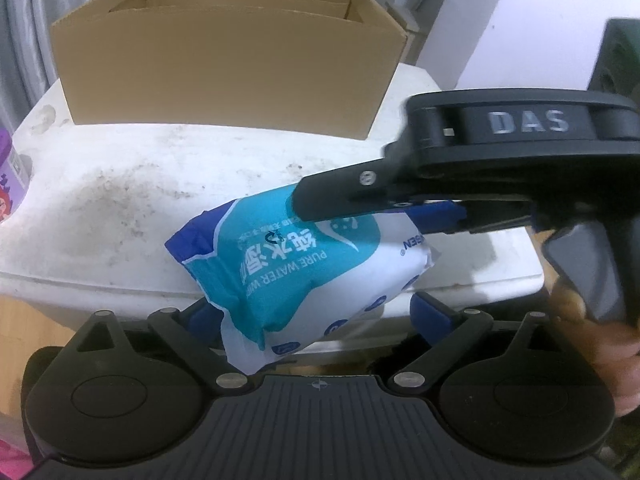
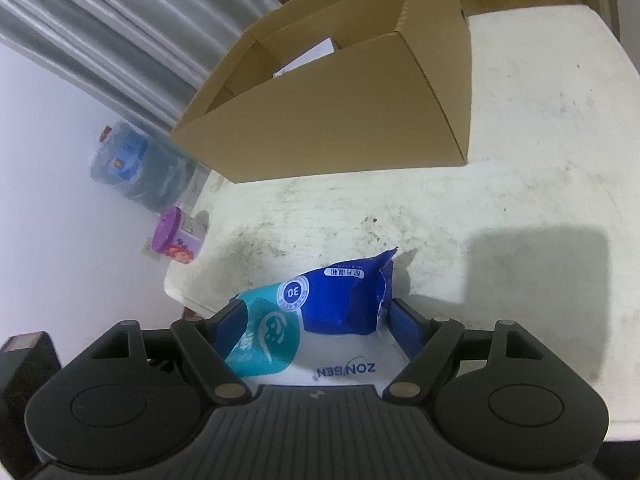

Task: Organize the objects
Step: 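Carry the wet-wipes pack with the right gripper over the cardboard box, then lower the wet-wipes pack into the box and open the right gripper, then move the right gripper to the purple-lidded jar and close on it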

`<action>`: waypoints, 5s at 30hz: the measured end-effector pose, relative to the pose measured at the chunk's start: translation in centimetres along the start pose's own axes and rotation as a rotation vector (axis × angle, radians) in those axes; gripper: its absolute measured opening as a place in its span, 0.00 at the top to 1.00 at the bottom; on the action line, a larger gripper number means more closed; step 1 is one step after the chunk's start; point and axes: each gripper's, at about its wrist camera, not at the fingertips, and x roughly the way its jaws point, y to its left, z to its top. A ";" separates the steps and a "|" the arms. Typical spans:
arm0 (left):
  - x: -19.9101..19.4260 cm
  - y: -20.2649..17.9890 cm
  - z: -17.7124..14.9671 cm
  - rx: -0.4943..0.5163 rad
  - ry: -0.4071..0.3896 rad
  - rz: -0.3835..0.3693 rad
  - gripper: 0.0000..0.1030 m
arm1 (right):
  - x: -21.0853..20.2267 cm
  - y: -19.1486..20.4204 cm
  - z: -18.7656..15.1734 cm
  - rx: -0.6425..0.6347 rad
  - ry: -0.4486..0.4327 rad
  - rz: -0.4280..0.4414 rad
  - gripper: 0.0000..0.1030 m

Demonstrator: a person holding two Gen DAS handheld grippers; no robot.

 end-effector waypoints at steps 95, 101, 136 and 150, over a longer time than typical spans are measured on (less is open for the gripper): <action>11.0 9.6 25.4 -0.113 0.165 -0.021 0.09 | 9.1 5.1 26.3 -0.243 0.161 -0.204 0.25; 11.9 9.7 25.1 -0.144 0.184 -0.045 0.06 | 9.7 5.2 26.4 -0.303 0.137 -0.272 0.28; -11.1 17.4 6.7 -0.357 -0.346 0.261 0.01 | -4.7 13.0 11.9 -0.187 -0.118 0.179 0.25; -5.1 21.0 3.5 -0.195 -0.276 0.409 0.04 | 8.2 17.4 7.0 -0.131 0.092 0.162 0.27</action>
